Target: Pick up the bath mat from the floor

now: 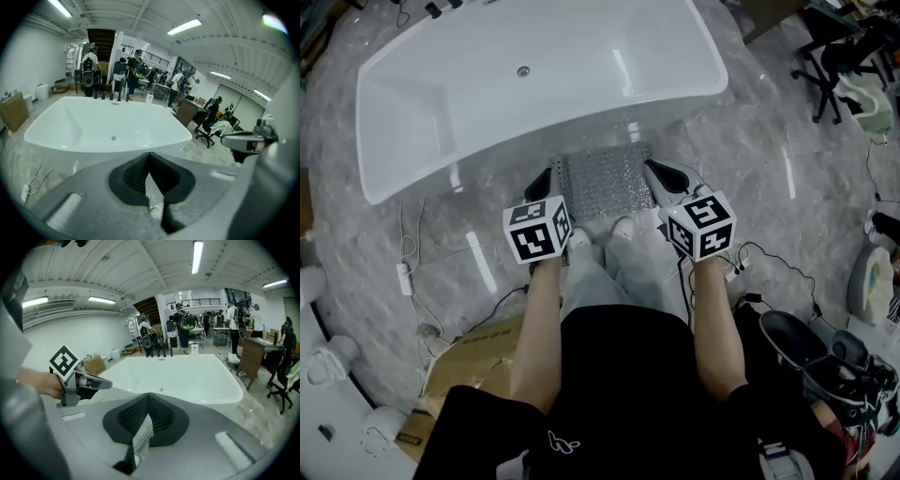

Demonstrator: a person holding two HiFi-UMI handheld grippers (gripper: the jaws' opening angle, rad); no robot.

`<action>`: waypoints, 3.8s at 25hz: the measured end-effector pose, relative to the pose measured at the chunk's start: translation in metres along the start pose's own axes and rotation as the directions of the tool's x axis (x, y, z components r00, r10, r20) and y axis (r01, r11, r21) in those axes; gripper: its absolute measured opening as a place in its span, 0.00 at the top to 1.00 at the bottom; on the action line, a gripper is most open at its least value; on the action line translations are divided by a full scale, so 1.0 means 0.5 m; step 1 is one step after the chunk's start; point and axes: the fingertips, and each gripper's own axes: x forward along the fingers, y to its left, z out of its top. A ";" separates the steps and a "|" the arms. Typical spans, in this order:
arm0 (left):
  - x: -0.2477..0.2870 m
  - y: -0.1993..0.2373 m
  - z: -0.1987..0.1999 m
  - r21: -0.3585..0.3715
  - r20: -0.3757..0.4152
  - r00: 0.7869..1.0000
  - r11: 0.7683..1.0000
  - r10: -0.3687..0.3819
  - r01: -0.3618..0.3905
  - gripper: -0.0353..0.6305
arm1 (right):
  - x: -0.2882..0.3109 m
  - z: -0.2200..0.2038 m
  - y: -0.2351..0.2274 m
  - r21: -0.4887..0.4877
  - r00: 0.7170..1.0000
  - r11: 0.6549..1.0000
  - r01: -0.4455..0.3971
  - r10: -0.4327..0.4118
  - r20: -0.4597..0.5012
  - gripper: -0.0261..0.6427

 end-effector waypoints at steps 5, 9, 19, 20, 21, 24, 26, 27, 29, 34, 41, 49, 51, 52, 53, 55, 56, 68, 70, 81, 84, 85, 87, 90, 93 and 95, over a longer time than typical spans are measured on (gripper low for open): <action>0.039 0.003 -0.074 -0.018 -0.038 0.999 1.000 -0.007 0.006 0.95 | 0.014 -0.083 -0.009 0.077 0.999 0.997 0.003 0.000 -0.039 0.95; 0.058 0.011 -0.128 -0.039 -0.077 0.997 0.999 -0.009 0.006 0.95 | 0.013 -0.141 -0.012 0.115 0.997 0.993 0.009 -0.001 -0.076 0.95; 0.146 0.034 -0.243 -0.072 -0.162 0.987 0.997 -0.001 -0.010 0.95 | 0.038 -0.285 -0.058 0.235 0.990 0.971 0.038 -0.005 -0.140 0.95; 0.152 0.031 -0.255 -0.082 -0.169 0.986 0.997 -0.007 -0.007 0.95 | 0.041 -0.302 -0.064 0.247 0.989 0.968 0.040 -0.003 -0.148 0.95; 0.157 0.026 -0.267 -0.096 -0.173 0.985 0.995 -0.013 -0.004 0.95 | 0.043 -0.317 -0.071 0.259 0.988 0.965 0.039 0.002 -0.155 0.95; 0.170 0.024 -0.303 -0.129 -0.185 0.983 0.992 -0.014 -0.010 0.95 | 0.060 -0.347 -0.082 0.278 0.988 0.961 0.007 0.037 -0.151 0.95; 0.177 0.028 -0.333 -0.133 -0.200 0.980 0.991 -0.007 -0.020 0.95 | 0.075 -0.368 -0.082 0.283 0.988 0.959 -0.009 0.053 -0.148 0.94; 0.182 0.030 -0.348 -0.129 -0.210 0.978 0.991 -0.004 -0.023 0.95 | 0.082 -0.379 -0.083 0.286 0.987 0.958 -0.011 0.056 -0.149 0.94; 0.200 0.034 -0.373 -0.116 -0.225 0.974 0.993 0.002 -0.029 0.95 | 0.101 -0.403 -0.091 0.295 0.986 0.955 -0.017 0.065 -0.153 0.93; 0.248 0.058 -0.443 -0.132 -0.267 0.963 0.989 0.034 -0.072 0.95 | 0.142 -0.479 -0.113 0.318 0.977 0.947 -0.031 0.096 -0.190 0.91; 0.324 0.086 -0.530 -0.140 -0.318 0.947 0.986 0.040 -0.088 0.95 | 0.210 -0.565 -0.160 0.339 0.973 0.940 -0.021 0.097 -0.211 0.88; 0.419 0.102 -0.635 -0.121 -0.403 0.915 0.990 0.020 -0.074 0.89 | 0.268 -0.677 -0.223 0.406 0.970 0.914 -0.011 0.109 -0.219 0.83; 0.432 0.102 -0.661 -0.120 -0.425 0.905 0.990 0.013 -0.070 0.87 | 0.277 -0.707 -0.230 0.412 0.966 0.911 -0.005 0.111 -0.234 0.81; 0.438 0.103 -0.674 -0.118 -0.435 0.900 0.991 0.011 -0.069 0.86 | 0.281 -0.722 -0.234 0.412 0.964 0.911 -0.002 0.112 -0.242 0.80; 0.448 0.104 -0.685 -0.115 -0.444 0.896 0.991 0.008 -0.066 0.84 | 0.287 -0.735 -0.240 0.413 0.963 0.911 0.000 0.112 -0.247 0.79; 0.473 0.104 -0.703 -0.114 -0.456 0.890 0.992 -0.005 -0.053 0.78 | 0.305 -0.760 -0.253 0.420 0.961 0.907 0.003 0.113 -0.252 0.77; 0.486 0.104 -0.712 -0.119 -0.464 0.886 0.992 -0.015 -0.045 0.75 | 0.313 -0.772 -0.258 0.427 0.961 0.904 0.003 0.115 -0.251 0.76; 0.579 0.132 -0.798 -0.140 -0.581 0.813 0.989 -0.039 -0.053 0.57 | 0.407 -0.882 -0.324 0.512 0.964 0.858 0.038 0.103 -0.244 0.51; 0.607 0.137 -0.815 -0.149 -0.592 0.805 0.986 -0.034 -0.068 0.53 | 0.425 -0.894 -0.334 0.531 0.960 0.847 0.032 0.122 -0.251 0.44; 0.743 0.178 -0.921 -0.113 -0.679 0.733 0.993 -0.050 -0.037 0.38 | 0.505 -1.031 -0.400 0.544 0.910 0.838 0.031 0.201 -0.362 0.25; 0.749 0.184 -0.939 -0.115 -0.687 0.725 0.993 -0.053 -0.036 0.38 | 0.520 -1.071 -0.420 0.532 0.890 0.846 0.043 0.209 -0.405 0.20; 0.753 0.188 -0.942 -0.117 -0.685 0.727 0.992 -0.054 -0.037 0.37 | 0.526 -1.084 -0.428 0.525 0.884 0.850 0.049 0.208 -0.418 0.19; 0.765 0.198 -0.949 -0.121 -0.684 0.727 0.992 -0.060 -0.032 0.34 | 0.542 -1.108 -0.445 0.526 0.880 0.848 0.058 0.206 -0.429 0.15; 0.786 0.217 -0.972 -0.139 -0.697 0.712 0.990 -0.082 -0.023 0.23 | 0.570 -1.133 -0.469 0.564 0.887 0.823 0.064 0.212 -0.410 0.11; 0.797 0.245 -1.010 -0.152 -0.717 0.692 0.988 -0.088 -0.032 0.19 | 0.589 -1.164 -0.495 0.595 0.893 0.800 0.079 0.209 -0.399 0.08; 0.812 0.269 -1.017 -0.158 -0.708 0.701 0.987 -0.083 -0.042 0.17 | 0.600 -1.194 -0.517 0.572 0.883 0.815 0.095 0.196 -0.426 0.08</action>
